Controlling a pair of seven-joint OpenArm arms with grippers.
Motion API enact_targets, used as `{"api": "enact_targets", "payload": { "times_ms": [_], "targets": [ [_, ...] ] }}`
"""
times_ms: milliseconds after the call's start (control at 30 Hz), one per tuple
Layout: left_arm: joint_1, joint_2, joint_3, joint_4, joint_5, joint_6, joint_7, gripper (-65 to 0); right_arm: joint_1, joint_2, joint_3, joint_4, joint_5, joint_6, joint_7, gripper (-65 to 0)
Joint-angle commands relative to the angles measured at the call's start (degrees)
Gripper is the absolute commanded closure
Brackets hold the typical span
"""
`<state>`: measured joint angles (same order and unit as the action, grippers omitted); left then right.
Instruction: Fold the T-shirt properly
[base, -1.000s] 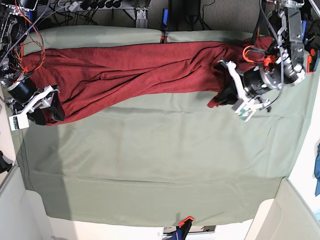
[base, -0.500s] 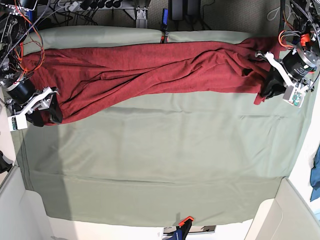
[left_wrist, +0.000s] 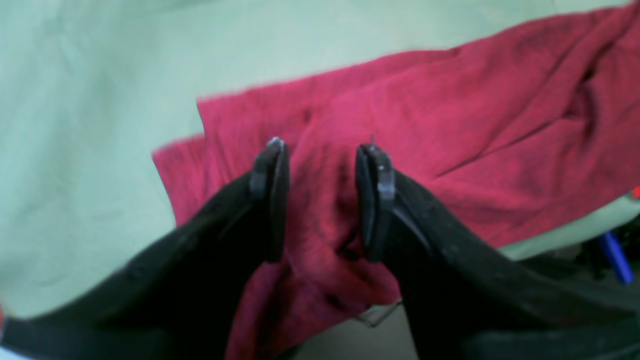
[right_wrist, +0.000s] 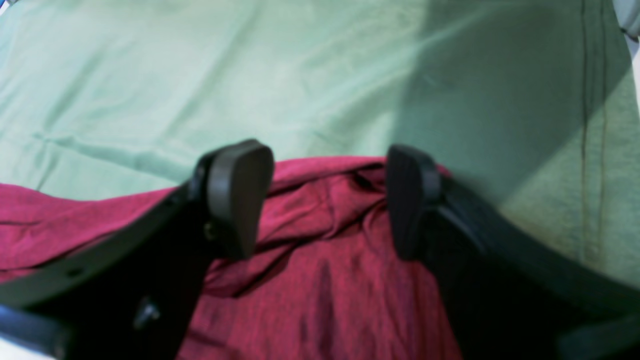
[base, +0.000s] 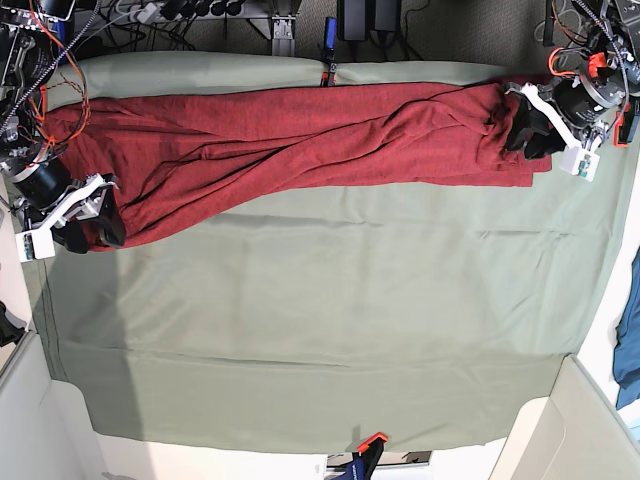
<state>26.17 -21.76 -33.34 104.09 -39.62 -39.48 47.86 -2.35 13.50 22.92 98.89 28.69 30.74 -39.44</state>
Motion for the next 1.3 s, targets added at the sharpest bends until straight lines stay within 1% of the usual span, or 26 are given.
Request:
{"api": "enact_targets", "payload": {
  "times_ms": [0, 133, 267, 367, 400, 467, 500, 533, 667, 800, 967, 1100, 1200, 1267],
  "targets": [
    [0.0, -0.8, -0.4, -0.5, -0.9, -0.5, -2.0, -25.1, 0.7, 0.8, 0.3, 0.9, 0.9, -0.1, 1.5, -38.3],
    [-0.4, -1.1, -0.5, -3.0, -1.0, -0.5, -1.6, -25.1, 0.7, 0.8, 0.3, 0.9, 0.9, -0.1, 1.5, -38.4],
    [-0.5, -2.4, -3.2, -2.7, -6.0, -0.5, 1.6, -25.1, 0.7, 0.8, 0.3, 0.9, 0.9, -0.1, 1.5, -38.4],
    [-0.5, -3.2, -7.3, -2.7, -8.8, -0.5, 1.7, -25.9, 0.7, 0.8, 0.3, 0.9, 0.9, -0.1, 1.5, -38.4],
    [-0.5, -3.2, -8.3, -2.7, -9.5, -0.5, 1.7, -28.8, 0.7, 0.8, 0.3, 0.9, 0.9, -0.1, 1.5, -38.3],
    [-0.4, -3.2, -9.0, -2.8, -9.9, -0.5, 1.7, -40.3, 0.7, 0.8, 0.3, 0.9, 0.9, -0.1, 1.5, -38.4],
    [-0.4, -3.3, -9.0, -3.0, -9.8, -0.5, 1.7, -44.9, 0.7, 0.8, 0.3, 0.9, 0.9, -0.1, 1.5, -38.4],
    [-0.5, -3.3, -8.9, -3.4, -9.7, -0.5, 1.6, -46.6, 0.7, 0.8, 0.3, 0.9, 1.2, -0.1, 1.5, -38.3],
    [-0.6, -4.5, -8.9, -8.6, -8.9, -0.5, -0.3, -46.6, 0.7, 0.8, 0.3, 0.9, 1.8, -0.1, 1.5, -38.4],
    [-2.7, -6.8, -8.9, -17.8, -12.1, -0.5, 0.5, -46.6, 0.7, 0.8, 0.3, 0.9, 1.8, -0.1, 1.5, -38.4],
    [-7.0, -8.7, -8.9, -28.8, -17.7, -0.5, 4.3, -46.6, 0.7, 0.8, 0.3, 0.9, 1.8, -0.1, 1.2, -38.4],
    [-9.0, -9.4, -8.9, -35.6, -24.9, -0.5, 8.6, -46.6, 0.7, 0.8, 0.3, 0.9, 1.8, -0.1, 1.2, -38.3],
    [-9.0, -9.7, -8.9, -40.0, -29.4, -0.5, 11.2, -46.6, 0.7, 0.8, 0.3, 0.9, 1.8, -0.1, 1.2, -38.4],
    [-9.0, -9.7, -8.9, -42.3, -32.9, -0.5, 14.3, -46.6, 0.7, 0.8, 0.3, 0.9, 2.0, -0.1, 1.2, -38.4]
  ]
}}
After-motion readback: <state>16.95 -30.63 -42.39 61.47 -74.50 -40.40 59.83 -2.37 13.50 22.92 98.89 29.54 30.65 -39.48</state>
